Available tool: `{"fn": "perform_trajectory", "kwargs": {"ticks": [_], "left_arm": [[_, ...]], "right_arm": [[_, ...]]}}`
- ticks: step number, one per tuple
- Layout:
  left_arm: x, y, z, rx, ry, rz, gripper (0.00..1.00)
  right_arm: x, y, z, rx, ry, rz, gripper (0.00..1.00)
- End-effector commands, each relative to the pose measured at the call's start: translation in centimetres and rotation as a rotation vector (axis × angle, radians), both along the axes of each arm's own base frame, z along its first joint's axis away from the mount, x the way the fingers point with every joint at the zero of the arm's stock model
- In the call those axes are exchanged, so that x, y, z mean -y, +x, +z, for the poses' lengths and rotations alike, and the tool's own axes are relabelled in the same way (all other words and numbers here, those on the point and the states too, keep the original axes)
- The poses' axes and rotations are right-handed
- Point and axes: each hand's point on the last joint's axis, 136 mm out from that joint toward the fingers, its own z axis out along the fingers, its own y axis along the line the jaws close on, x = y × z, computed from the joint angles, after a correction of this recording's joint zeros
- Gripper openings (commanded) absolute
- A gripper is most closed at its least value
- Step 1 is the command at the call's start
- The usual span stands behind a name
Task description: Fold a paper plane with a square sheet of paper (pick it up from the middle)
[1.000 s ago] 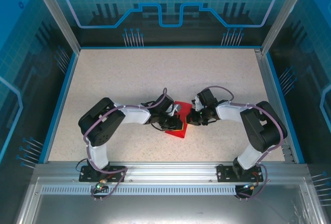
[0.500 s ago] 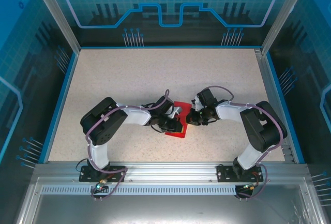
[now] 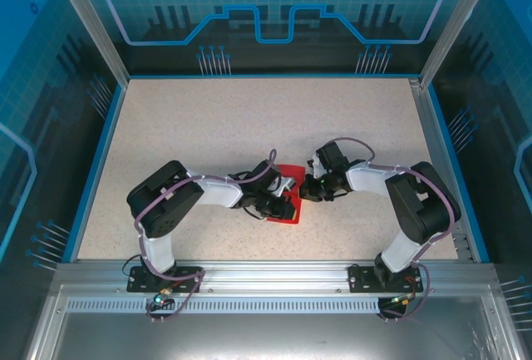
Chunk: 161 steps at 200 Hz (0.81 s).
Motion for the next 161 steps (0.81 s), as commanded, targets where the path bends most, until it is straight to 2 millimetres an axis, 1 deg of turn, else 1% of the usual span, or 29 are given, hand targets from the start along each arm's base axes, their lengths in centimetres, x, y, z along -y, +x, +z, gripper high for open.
{"fn": "perform_trajectory", "kwargs": {"ticks": [1,35,67,83,120,150,161], "left_arm": [[-0.9,-2.4,-1.4,-0.036,0.054,-0.052,0.0],[-0.9,-3.0,-1.4,-0.017,0.072,-0.072,0.0],[-0.4,-3.5,-0.5,-0.009,0.051,-0.077,0.0],[-0.4,-3.0,0.2,0.015,0.053,-0.051,0.0],[-0.4,-1.2,1.9,0.076,0.026,0.041,0.0],[-0.9,0.1,2.3,0.116,0.026,0.125,0.0],[-0.7,0.4,2.5,0.123,0.009,0.139,0.0]], "right_arm": [[3.2,-3.6,-4.4,-0.136,-0.193,-0.008,0.02],[3.4,-3.7,-4.5,-0.141,-0.202,-0.008,0.02],[3.4,-3.7,-4.5,-0.139,-0.199,-0.006,0.02],[3.3,-3.7,-4.4,-0.137,-0.197,-0.006,0.02],[3.2,-3.7,-4.3,-0.136,-0.188,-0.005,0.02],[3.2,-3.7,-4.2,-0.13,-0.183,-0.005,0.02],[3.2,-3.8,-4.3,-0.134,-0.181,-0.007,0.02]]}}
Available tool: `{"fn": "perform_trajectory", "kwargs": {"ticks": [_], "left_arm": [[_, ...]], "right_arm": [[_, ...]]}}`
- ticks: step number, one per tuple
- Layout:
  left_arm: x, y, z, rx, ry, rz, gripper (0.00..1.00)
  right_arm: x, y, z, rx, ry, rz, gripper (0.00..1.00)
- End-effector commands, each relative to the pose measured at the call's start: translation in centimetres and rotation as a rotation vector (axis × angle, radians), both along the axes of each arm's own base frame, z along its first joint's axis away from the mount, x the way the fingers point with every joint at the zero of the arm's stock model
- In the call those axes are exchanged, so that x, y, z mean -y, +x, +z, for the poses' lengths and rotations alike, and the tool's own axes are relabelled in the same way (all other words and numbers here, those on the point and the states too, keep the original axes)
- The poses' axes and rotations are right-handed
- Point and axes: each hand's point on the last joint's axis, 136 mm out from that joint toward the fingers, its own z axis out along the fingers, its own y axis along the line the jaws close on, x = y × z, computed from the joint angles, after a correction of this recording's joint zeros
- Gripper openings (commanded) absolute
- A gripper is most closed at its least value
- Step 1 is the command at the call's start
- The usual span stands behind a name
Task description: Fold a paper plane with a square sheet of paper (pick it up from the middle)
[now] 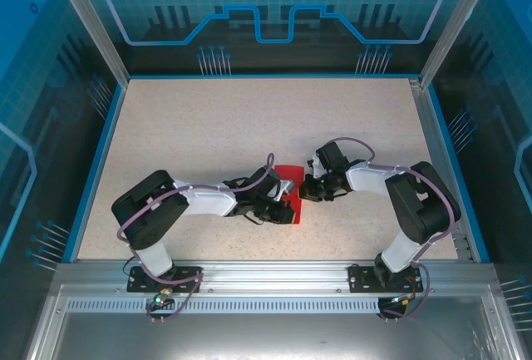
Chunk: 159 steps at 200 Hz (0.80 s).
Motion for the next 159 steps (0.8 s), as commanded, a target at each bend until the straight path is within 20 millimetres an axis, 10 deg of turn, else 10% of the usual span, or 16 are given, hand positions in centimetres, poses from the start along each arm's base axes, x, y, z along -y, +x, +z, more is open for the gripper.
{"fn": "perform_trajectory", "kwargs": {"ticks": [1,159], "left_arm": [[-0.1,1.5,0.7,0.042,-0.023,0.087,0.0],[1.9,-0.5,-2.1,-0.044,-0.063,0.012,0.0]], "right_arm": [[3.2,-3.7,-4.2,-0.133,-0.182,-0.009,0.02],[2.8,-2.9,-4.2,-0.132,-0.155,-0.026,0.01]]}}
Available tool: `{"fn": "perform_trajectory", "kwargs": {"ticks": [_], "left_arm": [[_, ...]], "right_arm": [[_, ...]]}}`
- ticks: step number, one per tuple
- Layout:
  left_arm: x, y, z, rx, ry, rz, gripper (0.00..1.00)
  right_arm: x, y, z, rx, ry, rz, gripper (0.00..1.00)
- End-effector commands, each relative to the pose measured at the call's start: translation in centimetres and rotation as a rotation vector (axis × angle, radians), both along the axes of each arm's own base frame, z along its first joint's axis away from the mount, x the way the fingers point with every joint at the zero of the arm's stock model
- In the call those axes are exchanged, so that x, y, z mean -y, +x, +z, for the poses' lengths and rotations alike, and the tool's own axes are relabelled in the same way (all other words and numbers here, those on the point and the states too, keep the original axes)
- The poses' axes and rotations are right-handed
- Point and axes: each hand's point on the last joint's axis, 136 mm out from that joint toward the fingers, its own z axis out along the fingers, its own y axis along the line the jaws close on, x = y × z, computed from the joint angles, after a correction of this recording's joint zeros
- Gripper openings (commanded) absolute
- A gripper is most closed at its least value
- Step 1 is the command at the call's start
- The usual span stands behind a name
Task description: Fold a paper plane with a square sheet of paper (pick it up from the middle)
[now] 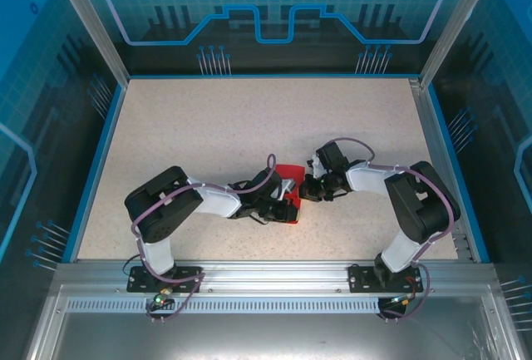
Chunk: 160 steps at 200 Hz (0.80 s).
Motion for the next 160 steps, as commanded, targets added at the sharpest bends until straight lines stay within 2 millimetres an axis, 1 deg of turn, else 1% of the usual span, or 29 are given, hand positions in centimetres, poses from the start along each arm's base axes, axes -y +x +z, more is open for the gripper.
{"fn": "perform_trajectory", "kwargs": {"ticks": [1,38,58,117,127,137,147,160], "left_arm": [[0.4,-1.6,-0.6,-0.021,-0.004,-0.052,0.0],[0.2,-2.8,-1.3,-0.03,0.014,-0.077,0.0],[0.4,-3.5,-1.3,-0.029,0.02,-0.1,0.0],[0.0,-4.7,-2.2,-0.054,0.039,-0.126,0.0],[0.2,-4.8,-1.7,-0.054,0.027,-0.135,0.0],[0.4,-4.8,-0.7,-0.047,0.006,-0.145,0.0],[0.7,-4.6,0.7,-0.033,-0.016,-0.148,0.0],[0.8,-4.1,3.1,0.007,-0.047,-0.143,0.0]], "right_arm": [[3.0,-3.0,-4.2,-0.131,-0.169,-0.026,0.01],[3.2,-2.9,-4.3,-0.135,-0.17,-0.03,0.01],[3.2,-2.9,-4.4,-0.134,-0.171,-0.031,0.01],[3.3,-3.0,-4.4,-0.135,-0.169,-0.033,0.01],[3.3,-3.0,-4.3,-0.134,-0.168,-0.033,0.01],[3.3,-3.0,-4.3,-0.136,-0.167,-0.03,0.01],[3.3,-3.1,-4.4,-0.137,-0.165,-0.029,0.01],[3.3,-3.1,-4.3,-0.135,-0.162,-0.028,0.01]]}}
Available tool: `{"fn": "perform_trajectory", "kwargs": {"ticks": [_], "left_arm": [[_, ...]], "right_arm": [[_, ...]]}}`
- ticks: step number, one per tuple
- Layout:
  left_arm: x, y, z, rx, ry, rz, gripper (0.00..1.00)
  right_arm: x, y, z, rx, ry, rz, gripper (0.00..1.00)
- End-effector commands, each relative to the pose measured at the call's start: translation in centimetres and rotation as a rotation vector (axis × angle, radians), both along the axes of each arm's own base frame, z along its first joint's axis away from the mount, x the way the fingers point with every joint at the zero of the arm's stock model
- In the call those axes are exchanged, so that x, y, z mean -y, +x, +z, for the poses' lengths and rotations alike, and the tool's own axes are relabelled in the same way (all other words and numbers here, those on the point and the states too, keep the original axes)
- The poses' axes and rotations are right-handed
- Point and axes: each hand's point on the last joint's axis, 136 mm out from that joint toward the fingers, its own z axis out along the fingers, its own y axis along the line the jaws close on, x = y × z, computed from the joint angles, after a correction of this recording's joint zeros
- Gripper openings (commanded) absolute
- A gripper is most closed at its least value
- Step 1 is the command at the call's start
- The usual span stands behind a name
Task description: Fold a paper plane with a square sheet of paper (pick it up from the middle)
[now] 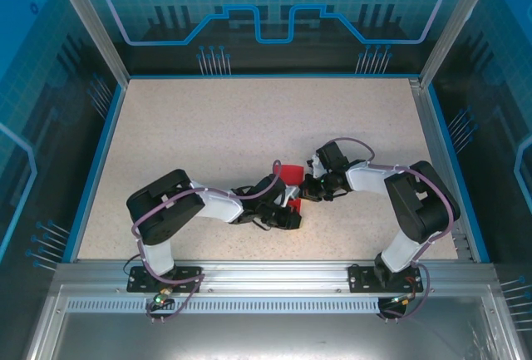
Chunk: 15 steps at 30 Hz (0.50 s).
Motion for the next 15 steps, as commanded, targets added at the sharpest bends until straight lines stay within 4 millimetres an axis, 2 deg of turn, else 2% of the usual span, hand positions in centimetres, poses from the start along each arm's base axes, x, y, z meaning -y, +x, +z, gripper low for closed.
{"fn": "perform_trajectory", "kwargs": {"ticks": [1,4,7,15], "left_arm": [[-0.1,-1.4,3.1,0.018,-0.039,-0.068,0.0],[-1.3,0.4,5.7,0.074,-0.053,-0.019,0.0],[-2.7,2.4,6.7,0.106,-0.058,0.032,0.0],[-3.8,6.7,4.6,0.132,-0.001,0.106,0.0]], "right_arm": [[3.3,-3.1,-4.3,-0.132,-0.167,-0.027,0.01],[3.2,-3.1,-4.3,-0.13,-0.162,-0.025,0.01],[3.1,-3.0,-4.3,-0.128,-0.155,-0.023,0.01],[2.7,-2.8,-4.3,-0.125,-0.143,-0.021,0.01]]}}
